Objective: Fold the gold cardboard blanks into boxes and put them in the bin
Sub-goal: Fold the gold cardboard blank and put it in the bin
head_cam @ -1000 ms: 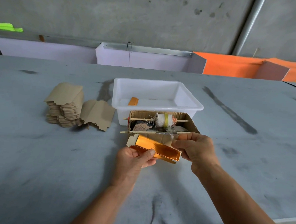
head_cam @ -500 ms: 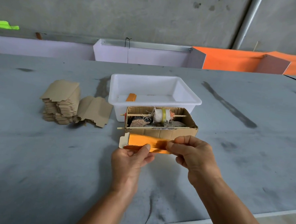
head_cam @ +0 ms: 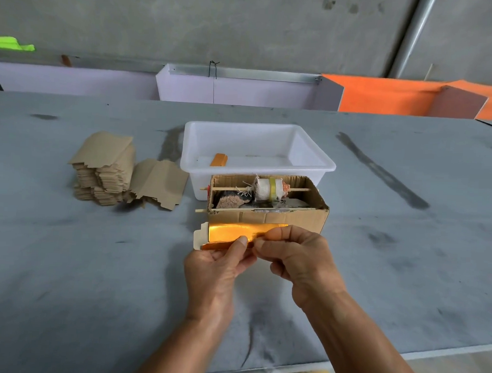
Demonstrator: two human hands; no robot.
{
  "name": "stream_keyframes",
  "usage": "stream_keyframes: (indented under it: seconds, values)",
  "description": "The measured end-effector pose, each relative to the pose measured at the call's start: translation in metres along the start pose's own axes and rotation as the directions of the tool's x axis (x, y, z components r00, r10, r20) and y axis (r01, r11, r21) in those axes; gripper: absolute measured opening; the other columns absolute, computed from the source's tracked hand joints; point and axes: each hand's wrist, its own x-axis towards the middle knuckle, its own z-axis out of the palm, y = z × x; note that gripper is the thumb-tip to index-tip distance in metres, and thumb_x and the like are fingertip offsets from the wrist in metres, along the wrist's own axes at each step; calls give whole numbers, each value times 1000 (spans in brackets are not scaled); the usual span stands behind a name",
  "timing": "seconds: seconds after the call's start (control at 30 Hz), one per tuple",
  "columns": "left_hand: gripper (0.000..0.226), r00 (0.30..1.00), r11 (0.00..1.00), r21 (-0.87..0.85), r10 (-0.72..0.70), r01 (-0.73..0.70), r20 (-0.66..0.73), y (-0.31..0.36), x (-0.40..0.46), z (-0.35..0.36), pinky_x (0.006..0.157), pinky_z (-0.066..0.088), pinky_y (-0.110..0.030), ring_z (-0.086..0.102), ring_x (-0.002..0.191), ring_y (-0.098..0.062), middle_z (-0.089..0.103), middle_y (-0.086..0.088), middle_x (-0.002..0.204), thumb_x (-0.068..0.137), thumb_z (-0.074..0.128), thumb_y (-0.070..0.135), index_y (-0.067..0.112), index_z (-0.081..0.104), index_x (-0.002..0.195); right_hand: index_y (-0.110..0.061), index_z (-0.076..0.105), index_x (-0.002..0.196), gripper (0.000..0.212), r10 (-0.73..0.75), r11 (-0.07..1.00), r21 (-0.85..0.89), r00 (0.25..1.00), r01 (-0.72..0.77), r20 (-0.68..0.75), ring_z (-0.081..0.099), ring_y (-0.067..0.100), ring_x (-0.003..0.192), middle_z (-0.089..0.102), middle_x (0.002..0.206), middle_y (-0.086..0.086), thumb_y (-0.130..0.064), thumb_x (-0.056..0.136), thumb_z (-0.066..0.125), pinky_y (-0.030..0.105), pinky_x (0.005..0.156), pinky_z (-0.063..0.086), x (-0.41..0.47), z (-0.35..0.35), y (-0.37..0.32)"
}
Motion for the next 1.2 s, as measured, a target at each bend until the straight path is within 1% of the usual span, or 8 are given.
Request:
stream_keyframes:
  seconds: [0.2, 0.3, 0.4, 0.6, 0.73, 0.87, 1.0, 1.2]
  values:
    - [7, 999, 1000, -11, -24, 24, -22, -2, -1, -2, 61, 57, -27, 72, 74, -26, 73, -14, 78, 82, 65, -4, -4, 68, 89, -13, 61, 58, 28, 26, 999, -33, 1000, -27, -4, 63, 17, 59, 67, 57, 4, 9, 69, 75, 15, 41, 42, 2, 1, 0]
    - [5, 998, 999, -10, -48, 48, -32, 0, -2, -2, 61, 57, -27, 72, 73, -25, 73, -13, 77, 83, 65, -4, 1, 68, 82, -12, 61, 59, 27, 41, 998, -55, 999, -41, 2, 64, 15, 56, 67, 57, 5, 9, 68, 75, 16, 41, 42, 4, 4, -2]
    - [11, 996, 998, -12, -64, 64, -54, 2, -4, -2, 61, 58, -27, 72, 70, -23, 73, -10, 73, 83, 65, -4, 4, 67, 77, -12, 62, 60, 25, 45, 994, -95, 999, -45, -3, 64, 14, 56, 68, 57, 3, 8, 68, 75, 17, 42, 43, 4, 6, -2]
    - [9, 990, 995, -51, -94, 89, -109, 5, -2, -2, 62, 59, -27, 72, 70, -20, 71, -10, 76, 83, 65, -5, 4, 66, 81, -11, 58, 62, 27, 52, 992, -110, 998, -54, -20, 62, 15, 51, 64, 50, 1, 11, 68, 74, 16, 38, 40, 4, 12, -4]
    - [13, 991, 991, -96, -105, 96, -86, 5, -2, -4, 63, 58, -28, 72, 71, -19, 73, -6, 74, 83, 64, -5, 7, 66, 81, -6, 58, 67, 24, 52, 992, -118, 999, -52, -6, 60, 21, 58, 63, 65, 12, 13, 69, 71, 15, 38, 39, 1, 15, -6]
    - [11, 987, 986, -117, -128, 116, -101, 3, 0, -5, 65, 59, -29, 72, 71, -19, 72, -8, 75, 83, 65, -5, 6, 65, 82, -5, 57, 66, 22, 49, 989, -141, 999, -51, -17, 58, 20, 57, 62, 67, 13, 13, 70, 71, 14, 37, 38, 1, 18, -9]
    - [9, 987, 986, -120, -127, 115, -98, 4, 0, -5, 64, 59, -28, 71, 69, -19, 71, -10, 75, 82, 65, -6, 3, 65, 83, -8, 59, 60, 25, 53, 987, -152, 998, -55, -22, 60, 17, 54, 64, 56, 7, 12, 69, 72, 14, 38, 40, 4, 17, -6]
    - [14, 986, 985, -127, -126, 113, -105, 3, -4, -1, 61, 58, -26, 70, 66, -16, 71, -6, 71, 83, 63, -9, 5, 65, 81, -8, 62, 66, 19, 86, 984, -159, 996, -86, -5, 65, 16, 58, 68, 59, 6, 6, 70, 74, 22, 49, 45, 11, 10, -1]
